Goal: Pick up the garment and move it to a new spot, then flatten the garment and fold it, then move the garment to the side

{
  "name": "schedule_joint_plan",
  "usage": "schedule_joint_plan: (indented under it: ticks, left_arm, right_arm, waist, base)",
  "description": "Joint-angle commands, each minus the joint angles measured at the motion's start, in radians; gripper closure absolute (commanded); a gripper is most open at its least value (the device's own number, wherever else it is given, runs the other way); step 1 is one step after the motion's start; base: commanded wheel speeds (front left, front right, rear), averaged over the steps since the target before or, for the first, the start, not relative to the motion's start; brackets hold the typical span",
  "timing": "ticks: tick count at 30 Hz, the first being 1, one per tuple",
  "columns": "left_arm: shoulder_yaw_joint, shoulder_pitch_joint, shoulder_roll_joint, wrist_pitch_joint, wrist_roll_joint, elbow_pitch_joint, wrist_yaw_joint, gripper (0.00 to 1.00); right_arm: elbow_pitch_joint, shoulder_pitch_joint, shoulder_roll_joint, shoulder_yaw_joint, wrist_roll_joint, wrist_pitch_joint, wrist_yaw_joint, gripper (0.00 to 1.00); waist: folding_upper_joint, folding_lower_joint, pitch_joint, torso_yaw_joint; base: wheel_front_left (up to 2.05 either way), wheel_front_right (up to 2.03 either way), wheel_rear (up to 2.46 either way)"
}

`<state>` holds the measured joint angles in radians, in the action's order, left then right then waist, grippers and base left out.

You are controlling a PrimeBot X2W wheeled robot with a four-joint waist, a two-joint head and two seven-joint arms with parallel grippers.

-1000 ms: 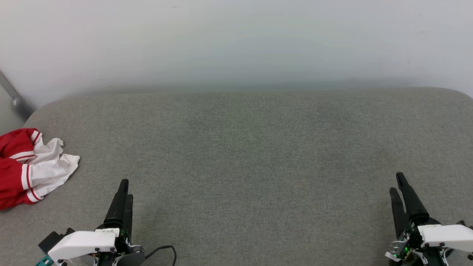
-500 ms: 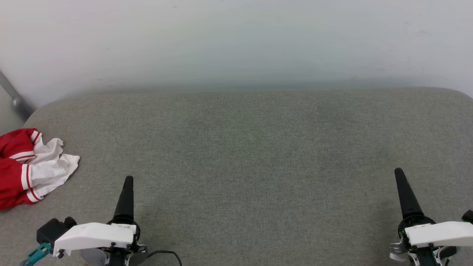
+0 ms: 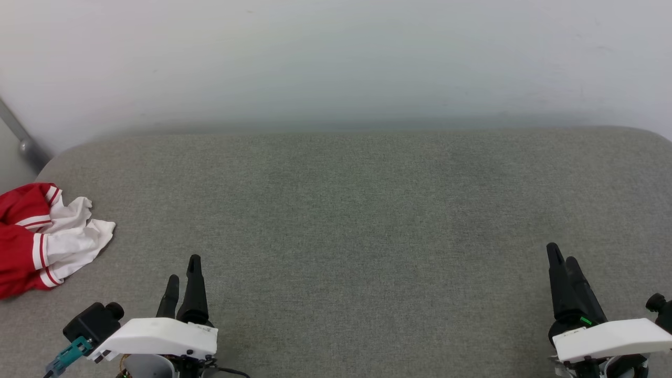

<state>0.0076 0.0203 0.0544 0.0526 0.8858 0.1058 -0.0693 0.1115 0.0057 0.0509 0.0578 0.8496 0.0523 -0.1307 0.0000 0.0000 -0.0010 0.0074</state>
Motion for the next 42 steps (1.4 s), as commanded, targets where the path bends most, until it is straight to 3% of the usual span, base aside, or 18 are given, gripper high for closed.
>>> schedule_joint_plan:
  ticks: [1, 24, 42]
  left_arm:
    - [-0.009, -0.003, 0.011, 0.011, -0.041, -0.02, -0.009, 0.0]
    - [-0.098, -0.031, 0.048, 0.083, -0.33, -0.066, -0.074, 0.0]
    - [-0.117, -0.048, 0.05, 0.126, -0.487, -0.086, -0.076, 0.0]
  right_arm:
    - [-0.022, 0.002, 0.0, -0.002, -0.043, 0.01, 0.0, 0.0]
    - [-0.078, 0.053, 0.0, -0.016, -0.357, 0.082, 0.0, 0.0]
    - [-0.115, 0.08, 0.0, -0.025, -0.534, 0.127, 0.0, 0.0]
  waist:
    - [0.0, 0.0, -0.001, 0.0]
    - [0.0, 0.0, -0.006, 0.006]
    - [0.0, 0.0, -0.006, 0.009]
  base:
    - [0.0, 0.0, 0.0]
    - [0.0, 0.0, 0.0]
    - [0.0, 0.0, 0.0]
